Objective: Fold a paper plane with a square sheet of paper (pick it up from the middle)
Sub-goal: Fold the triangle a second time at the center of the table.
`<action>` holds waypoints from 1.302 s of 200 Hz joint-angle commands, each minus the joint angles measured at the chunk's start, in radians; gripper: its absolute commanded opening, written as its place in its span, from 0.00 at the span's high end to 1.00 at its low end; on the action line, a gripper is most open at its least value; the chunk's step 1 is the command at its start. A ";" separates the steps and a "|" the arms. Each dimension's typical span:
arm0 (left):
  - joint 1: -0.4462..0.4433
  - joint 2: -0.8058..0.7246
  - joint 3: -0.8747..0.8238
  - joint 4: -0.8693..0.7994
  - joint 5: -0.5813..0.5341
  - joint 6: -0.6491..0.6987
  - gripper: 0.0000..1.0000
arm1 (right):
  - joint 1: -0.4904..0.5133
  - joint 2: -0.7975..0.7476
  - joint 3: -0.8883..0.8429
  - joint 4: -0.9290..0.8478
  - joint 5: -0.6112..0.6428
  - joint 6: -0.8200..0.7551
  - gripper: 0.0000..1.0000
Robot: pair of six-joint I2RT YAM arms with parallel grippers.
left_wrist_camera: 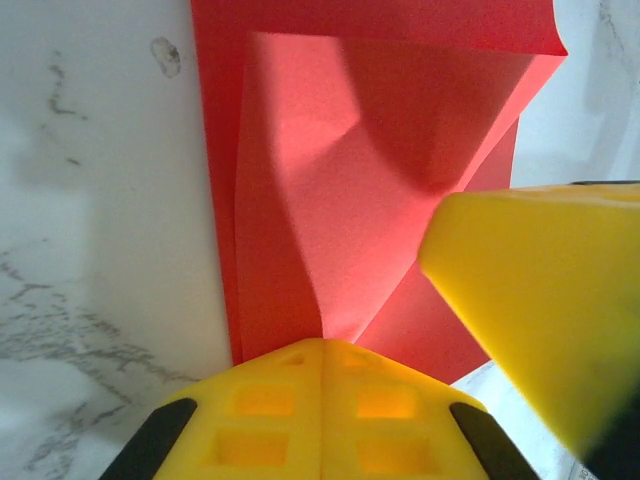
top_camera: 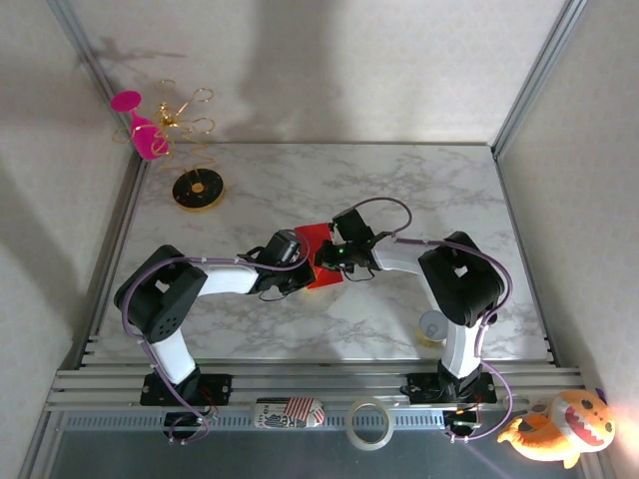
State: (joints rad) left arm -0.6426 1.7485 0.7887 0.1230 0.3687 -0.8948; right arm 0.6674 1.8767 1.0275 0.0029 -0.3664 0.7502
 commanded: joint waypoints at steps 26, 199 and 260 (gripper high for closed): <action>0.004 -0.011 -0.019 -0.065 -0.002 0.006 0.93 | 0.000 0.058 0.003 -0.064 0.054 0.000 0.96; 0.009 -0.052 -0.102 -0.179 0.050 0.069 0.95 | 0.000 0.070 0.000 -0.102 0.082 0.011 0.97; 0.015 -0.194 -0.023 -0.108 0.004 0.025 0.92 | -0.002 0.066 -0.003 -0.100 0.081 0.010 0.97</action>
State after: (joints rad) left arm -0.6350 1.5978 0.7204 -0.0067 0.4210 -0.8459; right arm 0.6682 1.9087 1.0306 -0.0174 -0.3443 0.7547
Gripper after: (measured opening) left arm 0.075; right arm 0.063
